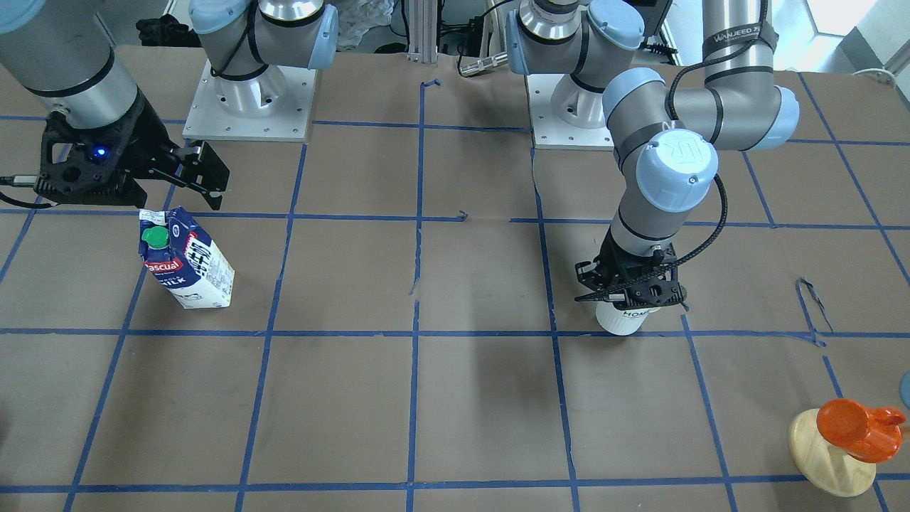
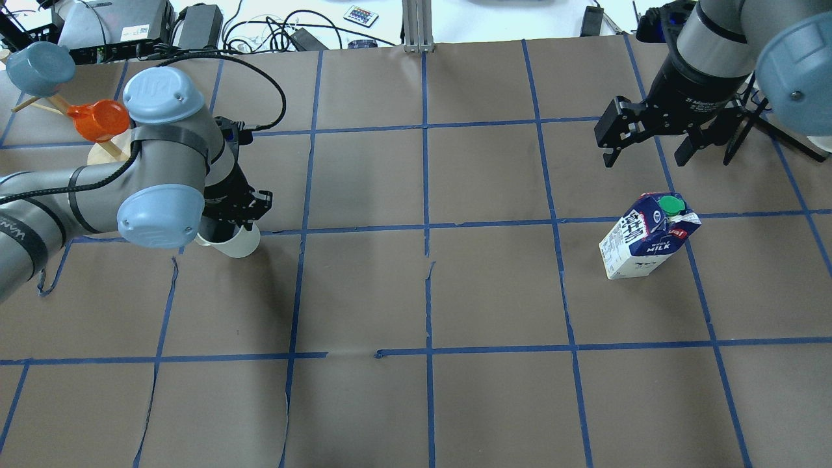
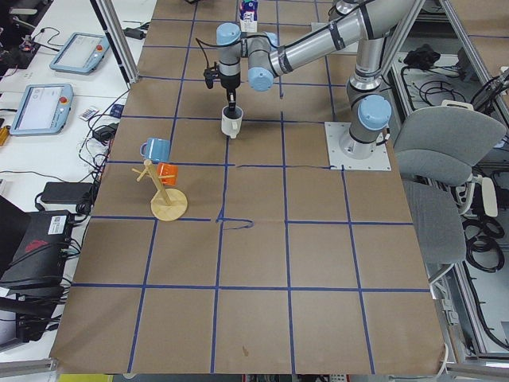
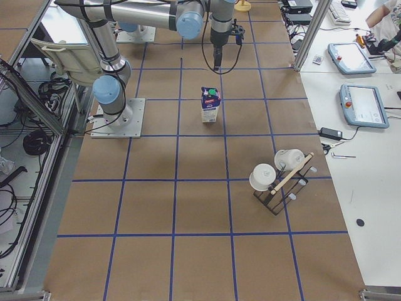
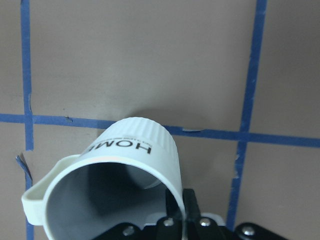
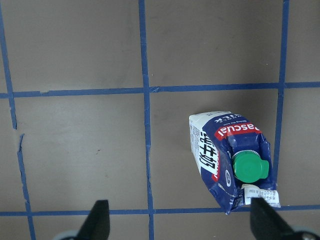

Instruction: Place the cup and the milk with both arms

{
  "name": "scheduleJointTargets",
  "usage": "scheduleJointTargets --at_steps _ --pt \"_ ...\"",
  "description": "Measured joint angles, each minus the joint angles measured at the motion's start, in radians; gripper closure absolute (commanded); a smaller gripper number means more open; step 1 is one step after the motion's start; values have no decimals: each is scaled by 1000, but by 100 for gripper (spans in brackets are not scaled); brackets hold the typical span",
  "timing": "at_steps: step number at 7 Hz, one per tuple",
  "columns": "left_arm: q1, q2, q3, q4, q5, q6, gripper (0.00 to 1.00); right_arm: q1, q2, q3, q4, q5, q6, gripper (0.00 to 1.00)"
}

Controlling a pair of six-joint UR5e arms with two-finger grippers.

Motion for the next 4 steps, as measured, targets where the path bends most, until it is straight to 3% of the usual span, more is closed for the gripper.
scheduleJointTargets --at_steps 2,4 --pt "-81 -45 83 -13 -34 -198 100 0 1 -5 -3 4 1 0" --pt "-145 -120 223 -43 -142 -447 100 0 0 -5 -8 1 1 0"
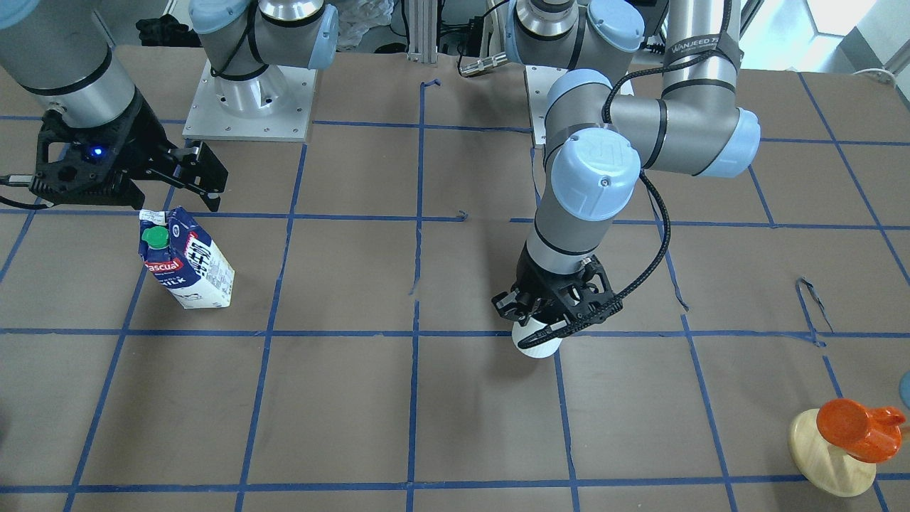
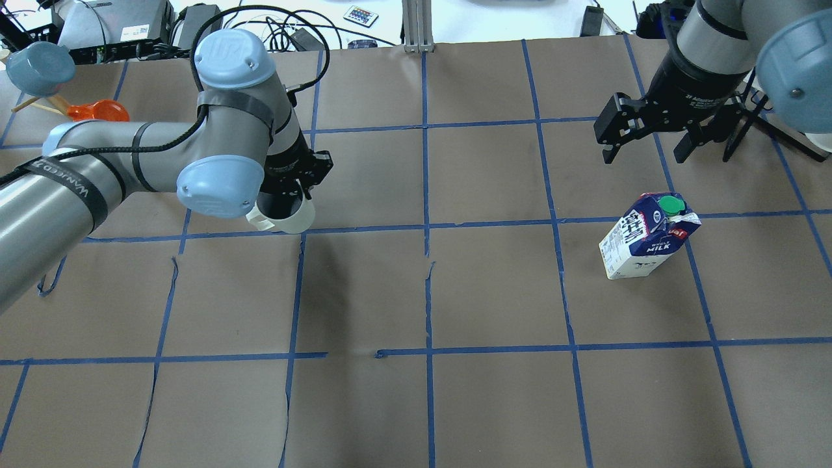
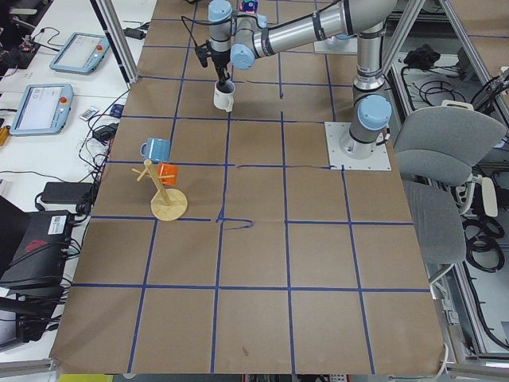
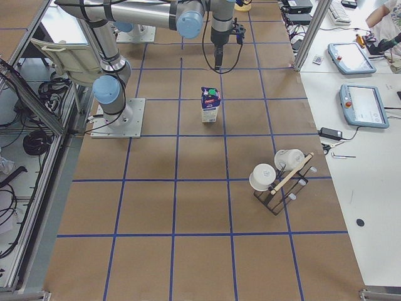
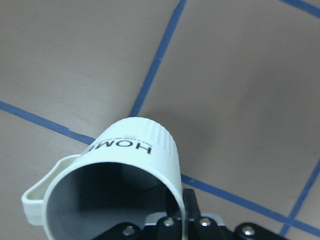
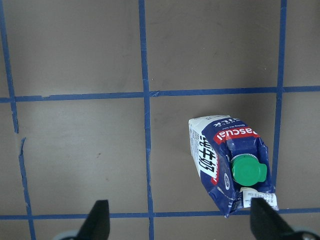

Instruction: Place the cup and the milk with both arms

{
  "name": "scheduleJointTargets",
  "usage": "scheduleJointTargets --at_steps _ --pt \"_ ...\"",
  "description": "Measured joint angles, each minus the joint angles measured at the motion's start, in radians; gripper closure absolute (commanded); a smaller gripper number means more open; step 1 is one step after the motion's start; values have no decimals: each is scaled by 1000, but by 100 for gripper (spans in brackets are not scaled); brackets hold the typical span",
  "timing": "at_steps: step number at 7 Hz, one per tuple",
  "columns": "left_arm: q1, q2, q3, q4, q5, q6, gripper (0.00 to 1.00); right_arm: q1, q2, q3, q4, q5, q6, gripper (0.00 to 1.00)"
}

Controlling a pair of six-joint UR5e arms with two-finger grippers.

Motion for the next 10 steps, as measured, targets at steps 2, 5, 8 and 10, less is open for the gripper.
scheduleJointTargets --at_steps 2,5,8,10 --pt "-84 -87 122 -31 -29 -178 100 0 -2 2 -1 -3 0 0" --pt "-159 -164 215 -141 -83 -44 100 0 0 4 -6 -3 0 0" --pt "-193 -215 241 -160 -123 48 100 -3 1 7 -8 -6 0 0" --pt "-209 -237 237 -166 -129 52 0 -3 1 6 -8 -3 5 0"
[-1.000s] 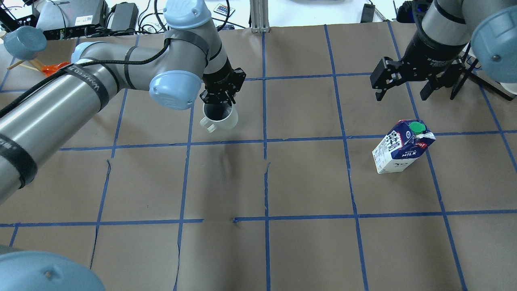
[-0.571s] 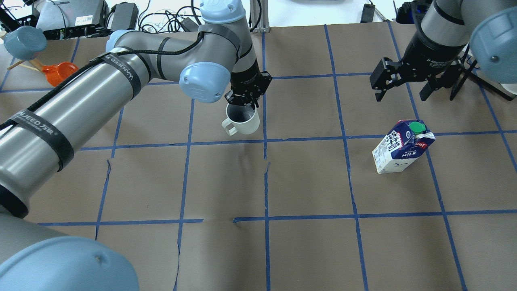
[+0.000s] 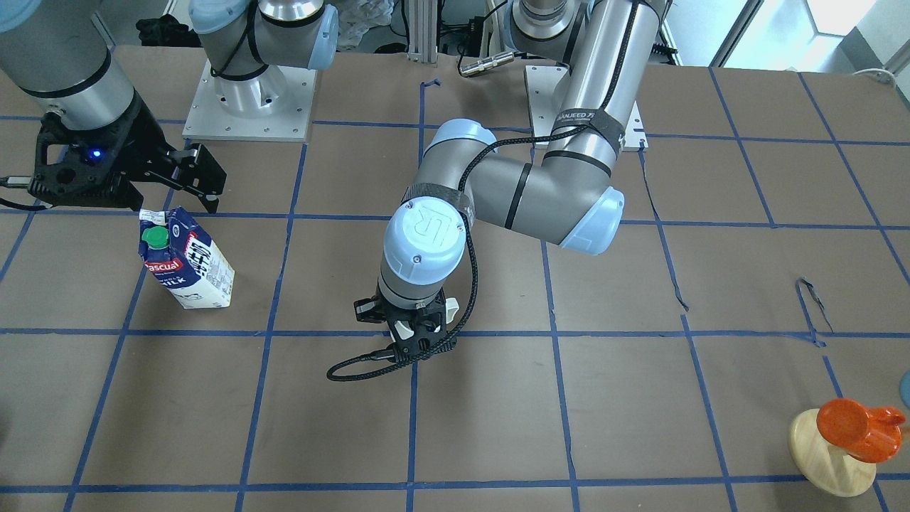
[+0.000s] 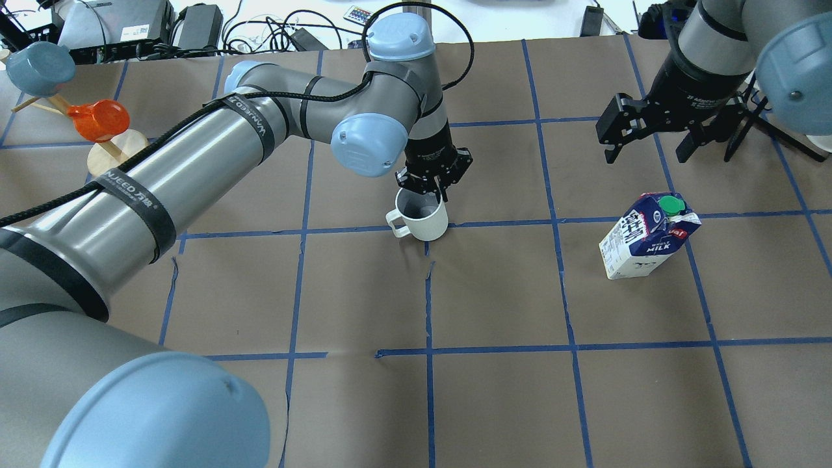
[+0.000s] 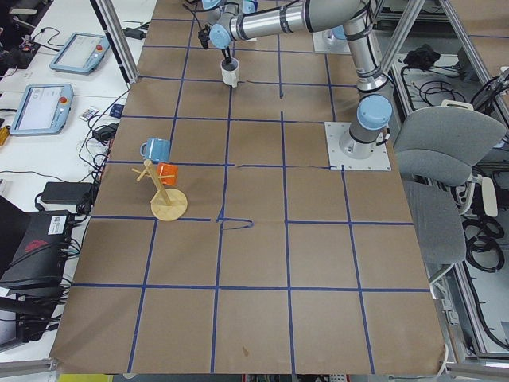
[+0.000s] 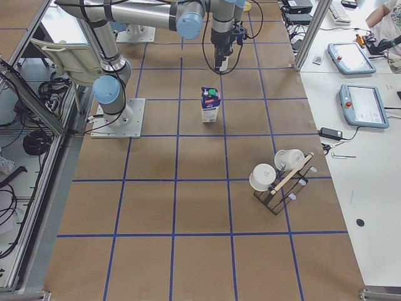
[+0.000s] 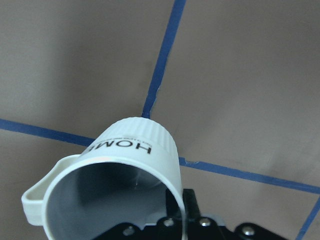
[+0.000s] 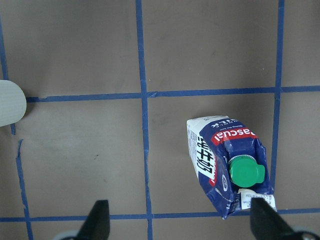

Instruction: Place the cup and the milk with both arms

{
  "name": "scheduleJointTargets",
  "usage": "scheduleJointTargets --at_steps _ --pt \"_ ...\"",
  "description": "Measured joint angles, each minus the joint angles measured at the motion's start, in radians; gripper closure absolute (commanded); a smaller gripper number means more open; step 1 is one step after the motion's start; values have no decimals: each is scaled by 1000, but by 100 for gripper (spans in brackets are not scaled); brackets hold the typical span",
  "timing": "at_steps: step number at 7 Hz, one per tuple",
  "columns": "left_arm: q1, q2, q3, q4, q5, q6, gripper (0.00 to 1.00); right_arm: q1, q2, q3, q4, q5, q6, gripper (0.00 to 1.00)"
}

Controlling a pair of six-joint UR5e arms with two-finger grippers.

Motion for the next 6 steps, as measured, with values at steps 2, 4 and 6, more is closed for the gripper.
scheduleJointTargets --at_steps 2,4,6 --pt "-13 -1 0 -3 -1 -9 0 -1 -3 -2 -1 -4 10 0" --pt "-7 34 9 -16 3 1 0 0 -5 -1 -1 -4 11 0" --pt "46 118 9 -51 10 72 0 2 -2 4 -2 -4 9 0"
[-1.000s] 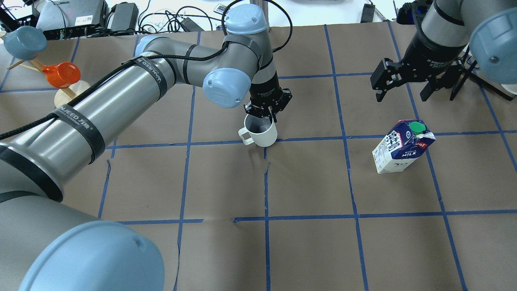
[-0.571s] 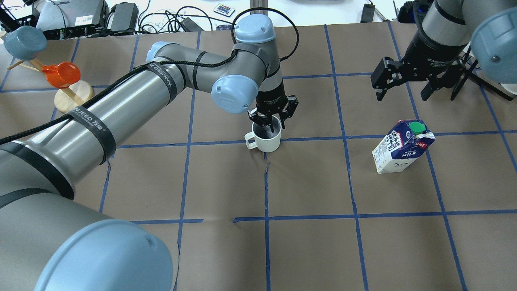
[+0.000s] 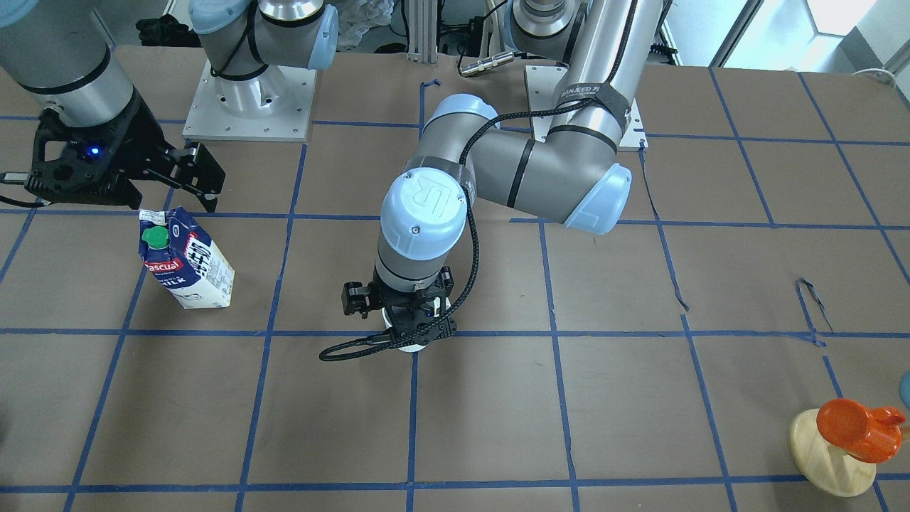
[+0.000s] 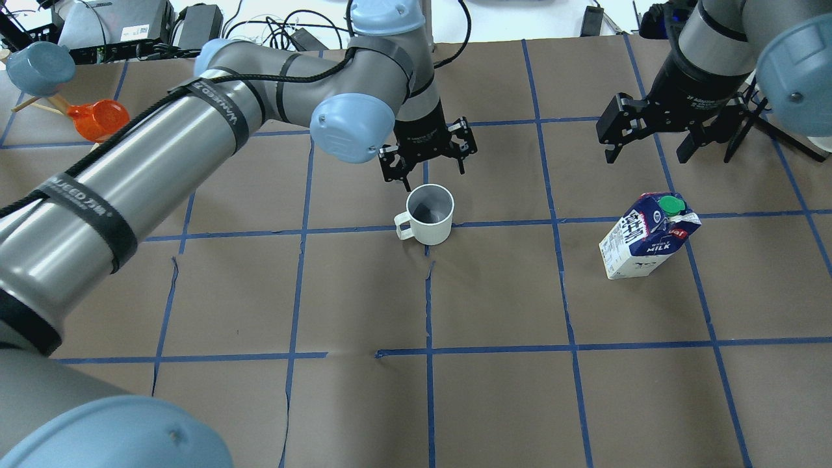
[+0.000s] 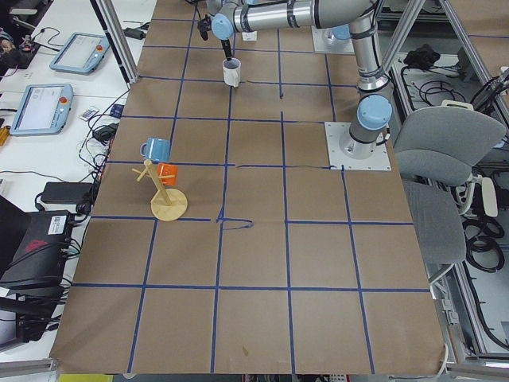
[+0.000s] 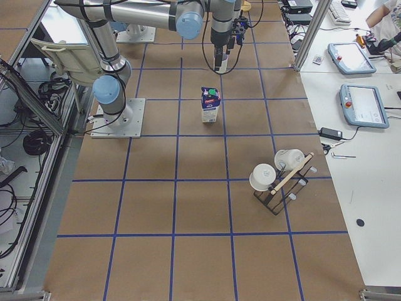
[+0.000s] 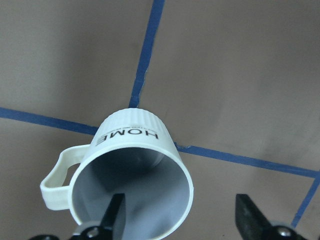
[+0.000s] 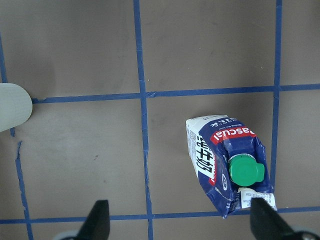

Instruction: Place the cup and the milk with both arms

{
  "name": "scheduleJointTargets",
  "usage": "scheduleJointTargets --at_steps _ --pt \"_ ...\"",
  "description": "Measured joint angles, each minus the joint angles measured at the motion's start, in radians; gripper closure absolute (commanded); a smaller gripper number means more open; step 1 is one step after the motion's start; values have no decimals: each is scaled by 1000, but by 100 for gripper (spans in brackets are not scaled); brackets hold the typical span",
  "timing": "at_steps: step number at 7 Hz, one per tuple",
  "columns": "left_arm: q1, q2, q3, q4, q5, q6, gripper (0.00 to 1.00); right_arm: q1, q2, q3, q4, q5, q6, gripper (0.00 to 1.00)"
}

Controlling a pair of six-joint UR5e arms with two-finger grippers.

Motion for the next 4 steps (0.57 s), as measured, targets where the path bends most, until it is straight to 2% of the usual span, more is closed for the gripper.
scheduleJointTargets --at_steps 2,4 --pt "80 126 -3 -83 42 123 2 -3 4 3 -3 -3 3 0" --pt "164 261 -16 -261 83 240 2 -52 23 24 -5 -8 -16 0"
